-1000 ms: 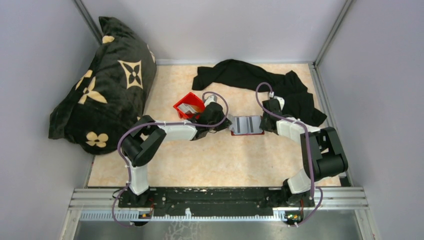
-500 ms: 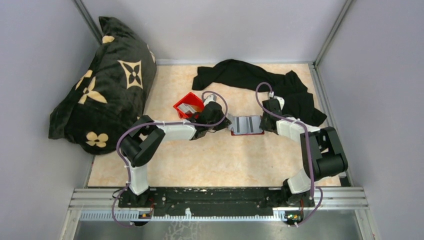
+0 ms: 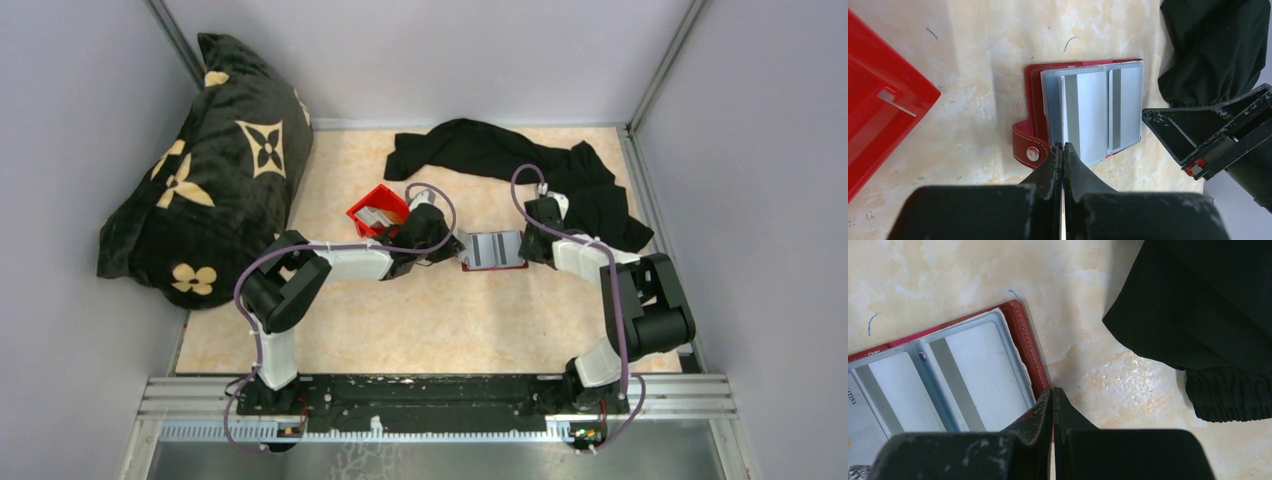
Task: Put the credit cards into the card holder
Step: Insert the credit card into the card holder.
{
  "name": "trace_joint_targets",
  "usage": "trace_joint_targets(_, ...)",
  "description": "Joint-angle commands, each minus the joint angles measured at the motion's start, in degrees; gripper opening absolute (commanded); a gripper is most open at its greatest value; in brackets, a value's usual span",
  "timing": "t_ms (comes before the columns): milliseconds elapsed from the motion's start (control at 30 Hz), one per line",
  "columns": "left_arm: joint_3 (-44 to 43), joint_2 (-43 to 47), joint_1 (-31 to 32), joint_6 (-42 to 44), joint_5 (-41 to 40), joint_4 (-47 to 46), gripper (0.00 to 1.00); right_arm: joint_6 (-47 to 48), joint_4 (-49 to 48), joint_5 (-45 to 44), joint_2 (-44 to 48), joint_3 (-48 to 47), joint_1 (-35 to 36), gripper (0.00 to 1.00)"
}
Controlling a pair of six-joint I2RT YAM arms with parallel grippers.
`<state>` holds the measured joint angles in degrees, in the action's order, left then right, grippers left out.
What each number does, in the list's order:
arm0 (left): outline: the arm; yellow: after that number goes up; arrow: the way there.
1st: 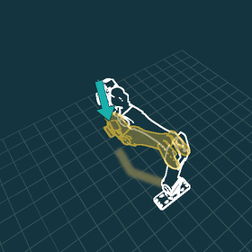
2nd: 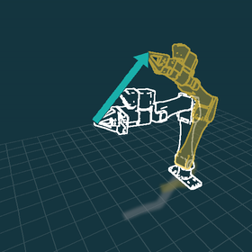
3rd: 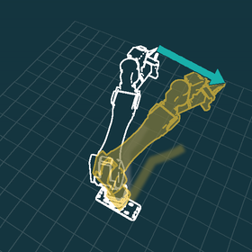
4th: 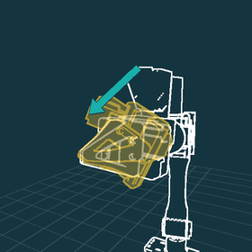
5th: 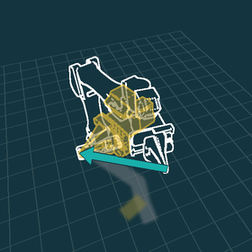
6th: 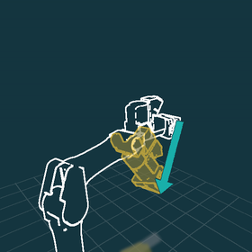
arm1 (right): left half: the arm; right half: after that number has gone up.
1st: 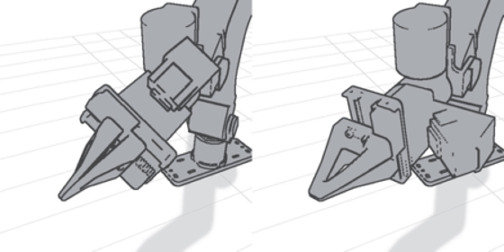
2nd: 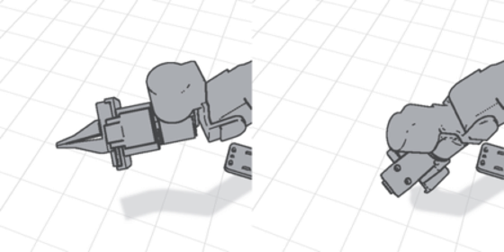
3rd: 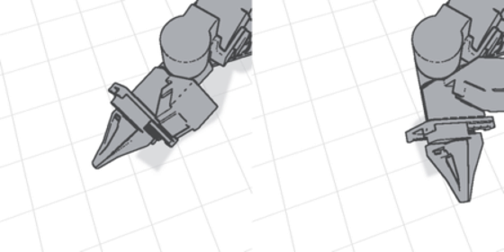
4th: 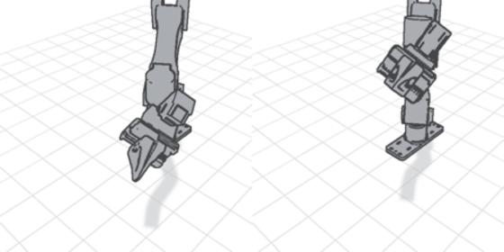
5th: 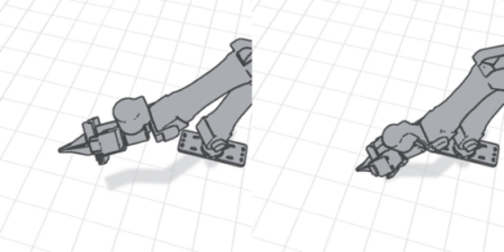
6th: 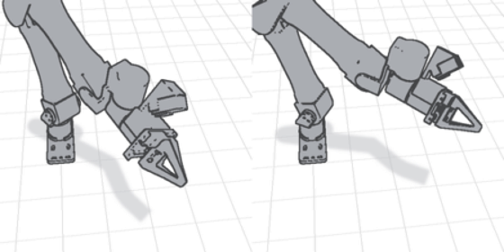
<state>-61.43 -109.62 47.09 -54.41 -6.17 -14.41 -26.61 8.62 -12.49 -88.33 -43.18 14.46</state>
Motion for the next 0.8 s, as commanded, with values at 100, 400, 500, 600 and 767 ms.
trace_joint_targets(100,1.8,-1.5,-0.6,-2.4,3.0,-4.6,0.00,0.2,-0.2,1.2,-1.9,-0.2,-0.3,0.00)
trace_joint_targets(400,4.1,-0.2,-1.0,-3.3,1.6,-3.9,0.00,0.1,-0.3,1.2,-1.9,0.0,-0.3,0.00)
trace_joint_targets(500,4.9,0.8,-1.1,-3.3,0.4,-3.2,0.00,0.1,-0.4,1.2,-2.0,0.0,-0.3,0.00)
trace_joint_targets(600,4.8,1.2,-1.0,-3.2,-0.3,-2.2,0.00,0.1,-0.4,1.2,-2.0,0.0,-0.3,0.00)
trace_joint_targets(767,5.3,1.8,-1.0,-3.5,-1.4,-1.8,0.00,0.1,-0.4,1.2,-2.0,0.0,-0.3,0.00)
